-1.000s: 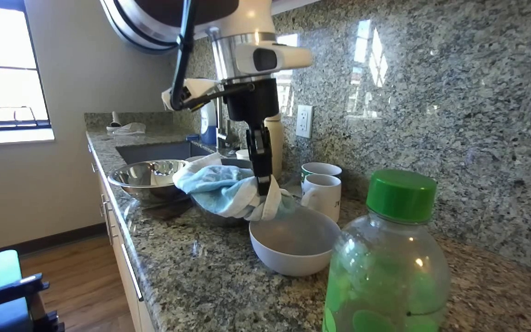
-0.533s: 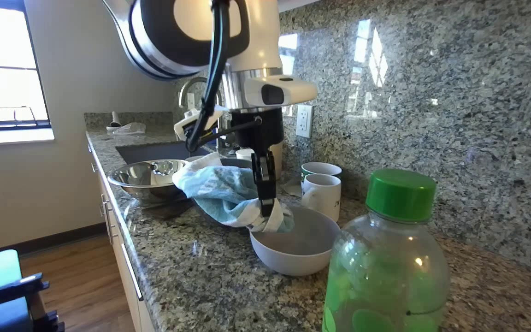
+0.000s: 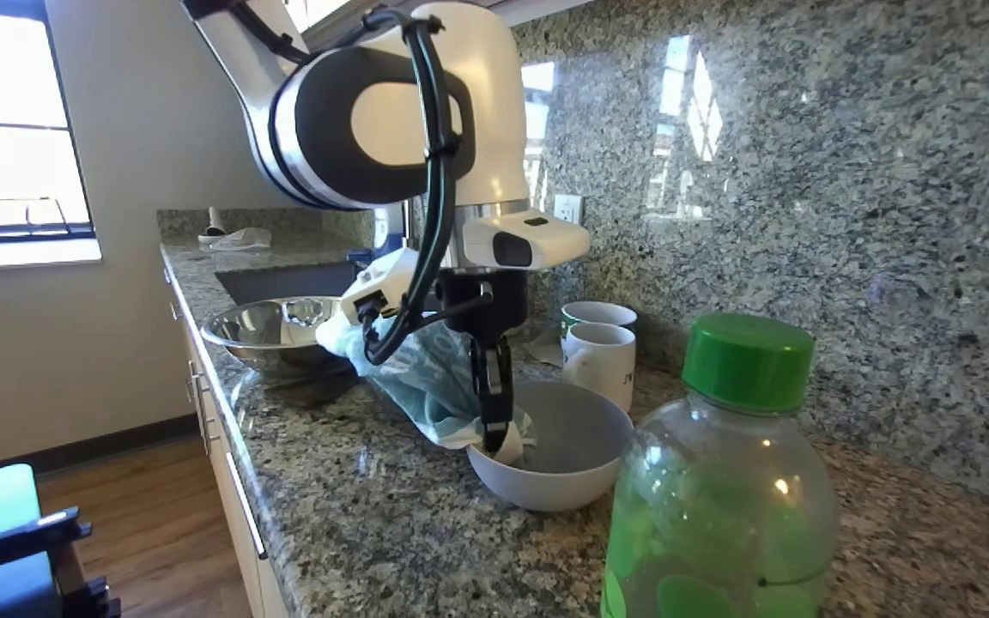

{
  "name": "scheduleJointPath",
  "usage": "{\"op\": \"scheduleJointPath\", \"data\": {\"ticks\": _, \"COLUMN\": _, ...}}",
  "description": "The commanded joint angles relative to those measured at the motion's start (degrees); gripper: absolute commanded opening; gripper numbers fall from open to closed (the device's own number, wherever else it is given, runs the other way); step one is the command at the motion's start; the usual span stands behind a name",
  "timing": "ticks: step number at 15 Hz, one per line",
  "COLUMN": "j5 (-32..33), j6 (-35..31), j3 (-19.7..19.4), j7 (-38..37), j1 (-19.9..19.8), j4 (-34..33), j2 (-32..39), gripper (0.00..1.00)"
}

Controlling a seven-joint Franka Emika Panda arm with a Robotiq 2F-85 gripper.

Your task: Use the blue and white towel from the silver bowl to wipe the grey bowl, return the towel to the silver bowl on the left

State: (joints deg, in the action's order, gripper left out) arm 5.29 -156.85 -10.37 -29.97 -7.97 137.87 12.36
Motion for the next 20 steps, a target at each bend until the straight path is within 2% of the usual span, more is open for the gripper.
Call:
{"op": "scheduleJointPath", "data": {"ticks": 1, "j5": 2.2, "j6": 0.13, "j3": -4.22, "j7": -3.45, "j1": 3.22, "j4": -1.92, "j2": 3.4, "gripper": 0.01}}
{"op": "scheduleJointPath", "data": {"ticks": 5, "j5": 5.02, "j6": -1.57, "j3": -9.54, "j7": -11.1, "j1": 6.73, "j4": -3.15, "j2": 4.51, "gripper": 0.01}}
{"op": "scheduleJointPath", "data": {"ticks": 9, "j5": 2.6, "j6": -5.25, "j3": -10.13, "j7": -15.21, "j1": 7.34, "j4": -2.99, "j2": 3.23, "gripper": 0.01}}
{"op": "scheduleJointPath", "data": {"ticks": 13, "j5": -4.02, "j6": -6.28, "j3": -6.25, "j7": -11.63, "j1": 5.67, "j4": -2.15, "j2": 1.72, "gripper": 0.01}}
{"op": "scheduleJointPath", "data": {"ticks": 18, "j5": -21.67, "j6": -5.25, "j3": 3.82, "j7": 2.23, "j1": 1.13, "j4": -1.7, "j2": -0.65, "gripper": 0.01}}
{"op": "scheduleJointPath", "data": {"ticks": 20, "j5": -25.01, "j6": -2.66, "j3": 4.84, "j7": 6.81, "j1": 0.8, "j4": -2.0, "j2": -1.08, "gripper": 0.01}}
